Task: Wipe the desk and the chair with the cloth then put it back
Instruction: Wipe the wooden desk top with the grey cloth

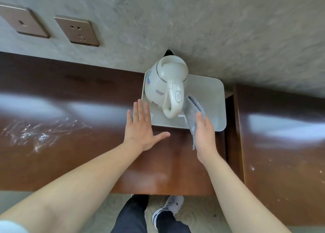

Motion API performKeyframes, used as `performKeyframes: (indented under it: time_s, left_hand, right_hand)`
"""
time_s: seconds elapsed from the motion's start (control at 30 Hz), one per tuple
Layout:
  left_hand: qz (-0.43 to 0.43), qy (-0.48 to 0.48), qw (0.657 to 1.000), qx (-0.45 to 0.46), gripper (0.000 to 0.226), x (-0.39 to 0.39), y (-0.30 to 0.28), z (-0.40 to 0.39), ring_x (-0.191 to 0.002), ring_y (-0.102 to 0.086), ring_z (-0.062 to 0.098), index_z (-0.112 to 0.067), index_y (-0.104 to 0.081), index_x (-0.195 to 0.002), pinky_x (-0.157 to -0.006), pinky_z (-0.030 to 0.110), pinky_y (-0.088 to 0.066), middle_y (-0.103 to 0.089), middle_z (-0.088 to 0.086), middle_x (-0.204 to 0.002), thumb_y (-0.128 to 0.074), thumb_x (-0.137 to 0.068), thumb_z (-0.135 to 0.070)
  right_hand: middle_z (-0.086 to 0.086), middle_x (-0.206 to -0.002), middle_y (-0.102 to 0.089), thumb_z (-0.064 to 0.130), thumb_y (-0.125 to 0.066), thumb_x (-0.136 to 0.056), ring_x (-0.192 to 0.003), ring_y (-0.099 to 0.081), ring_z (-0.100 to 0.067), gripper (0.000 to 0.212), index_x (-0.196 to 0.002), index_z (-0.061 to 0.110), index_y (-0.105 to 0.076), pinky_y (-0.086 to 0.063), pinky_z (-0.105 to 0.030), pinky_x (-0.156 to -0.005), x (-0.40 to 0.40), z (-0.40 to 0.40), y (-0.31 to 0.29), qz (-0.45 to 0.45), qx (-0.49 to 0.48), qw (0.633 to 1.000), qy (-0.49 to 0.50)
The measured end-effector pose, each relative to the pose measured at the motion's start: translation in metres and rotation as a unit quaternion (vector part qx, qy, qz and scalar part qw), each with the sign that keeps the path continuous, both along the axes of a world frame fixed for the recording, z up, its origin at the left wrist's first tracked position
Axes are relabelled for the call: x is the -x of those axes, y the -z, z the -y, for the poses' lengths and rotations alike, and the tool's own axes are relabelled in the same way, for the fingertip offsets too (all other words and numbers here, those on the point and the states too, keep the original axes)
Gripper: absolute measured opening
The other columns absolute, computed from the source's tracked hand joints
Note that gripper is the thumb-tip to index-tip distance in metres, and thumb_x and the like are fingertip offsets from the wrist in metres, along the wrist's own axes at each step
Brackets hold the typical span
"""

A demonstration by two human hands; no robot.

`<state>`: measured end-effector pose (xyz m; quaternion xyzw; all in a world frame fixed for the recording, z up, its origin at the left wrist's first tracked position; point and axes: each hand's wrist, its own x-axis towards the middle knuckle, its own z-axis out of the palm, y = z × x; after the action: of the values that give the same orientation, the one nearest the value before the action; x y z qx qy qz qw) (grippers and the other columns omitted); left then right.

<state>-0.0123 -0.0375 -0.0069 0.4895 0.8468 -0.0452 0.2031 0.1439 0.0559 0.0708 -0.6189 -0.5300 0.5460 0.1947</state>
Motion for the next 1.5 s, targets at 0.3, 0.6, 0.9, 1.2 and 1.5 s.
performKeyframes:
  time_s: [0.3,0.6,0.9,1.2,1.5]
  left_hand:
    - [-0.012,0.006,0.998,0.054,0.128,-0.013,-0.032,0.117,-0.154,0.014,0.032,-0.003,0.018,-0.155,-0.125,0.049,0.005,0.008,0.016,-0.168,0.006,-0.067,-0.095]
    - [-0.038,-0.043,0.997,0.047,0.125,-0.002,-0.086,0.235,-0.156,0.005,0.029,-0.013,0.007,-0.160,-0.126,0.047,0.001,0.000,0.009,-0.170,0.009,-0.064,-0.094]
    - [-0.010,-0.166,0.986,0.013,0.119,0.076,-0.098,0.307,-0.156,0.004,0.028,-0.016,0.004,-0.161,-0.126,0.049,-0.002,0.003,0.006,-0.170,0.001,-0.070,-0.093]
    - [0.049,-0.157,0.985,0.052,0.115,0.226,-0.046,0.361,-0.154,0.013,0.034,-0.049,0.022,-0.152,-0.113,0.074,-0.014,0.016,-0.013,-0.167,-0.010,-0.057,-0.107]
    - [0.018,-0.144,0.988,0.044,0.113,0.343,0.008,0.357,-0.150,0.027,0.038,-0.054,0.028,-0.146,-0.106,0.082,-0.011,0.029,-0.012,-0.164,-0.005,-0.053,-0.109]
  right_hand:
    - [0.006,-0.127,-0.064,0.042,-0.039,-0.103,-0.122,-0.057,-0.017,0.038,-0.132,0.025,-0.058,-0.043,-0.043,-0.110,0.001,0.076,-0.021,-0.055,-0.009,0.998,0.032]
    - [-0.005,-0.123,-0.067,0.044,-0.033,-0.105,-0.115,-0.062,-0.025,0.043,-0.125,0.020,-0.063,-0.047,-0.046,-0.105,0.009,0.161,-0.045,-0.087,0.043,0.994,0.046]
    - [-0.004,-0.124,-0.067,0.048,-0.032,-0.104,-0.116,-0.062,-0.024,0.047,-0.128,0.020,-0.062,-0.046,-0.045,-0.106,0.075,0.208,-0.064,-0.093,0.052,0.994,0.020]
    - [0.000,-0.128,-0.064,0.060,-0.028,-0.095,-0.117,-0.061,-0.023,0.057,-0.137,0.032,-0.054,-0.048,-0.047,-0.104,0.176,0.261,-0.015,-0.050,0.073,0.996,0.020]
    - [0.014,-0.139,-0.054,0.052,-0.026,-0.095,-0.130,-0.049,-0.012,0.051,-0.141,0.045,-0.048,-0.036,-0.034,-0.111,0.254,0.238,0.002,-0.009,-0.084,0.990,0.112]
